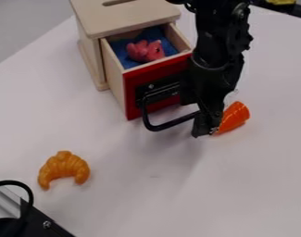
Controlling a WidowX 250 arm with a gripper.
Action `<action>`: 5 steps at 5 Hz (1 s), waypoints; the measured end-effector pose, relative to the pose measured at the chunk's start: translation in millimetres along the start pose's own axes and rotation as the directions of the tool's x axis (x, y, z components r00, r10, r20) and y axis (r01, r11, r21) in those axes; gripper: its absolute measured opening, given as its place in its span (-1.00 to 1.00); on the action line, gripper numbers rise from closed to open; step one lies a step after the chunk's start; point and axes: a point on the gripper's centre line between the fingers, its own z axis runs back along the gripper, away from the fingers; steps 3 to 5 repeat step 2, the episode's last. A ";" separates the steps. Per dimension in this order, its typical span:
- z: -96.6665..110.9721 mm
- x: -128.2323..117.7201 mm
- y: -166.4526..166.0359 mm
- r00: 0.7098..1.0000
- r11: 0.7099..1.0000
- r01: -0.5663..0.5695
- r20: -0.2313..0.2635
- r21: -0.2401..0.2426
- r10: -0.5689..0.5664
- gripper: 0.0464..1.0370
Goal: Open the drawer
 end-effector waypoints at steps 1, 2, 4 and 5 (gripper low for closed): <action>29.6 -6.5 1.4 0.999 0.999 -0.029 0.026 0.020 0.028 0.92; 54.7 -12.6 2.3 0.997 0.997 -0.049 0.054 0.055 0.046 0.92; 54.7 -12.6 2.3 0.997 0.997 -0.049 0.054 0.055 0.046 0.92; 54.7 -12.6 2.3 0.997 0.997 -0.049 0.054 0.055 0.046 0.92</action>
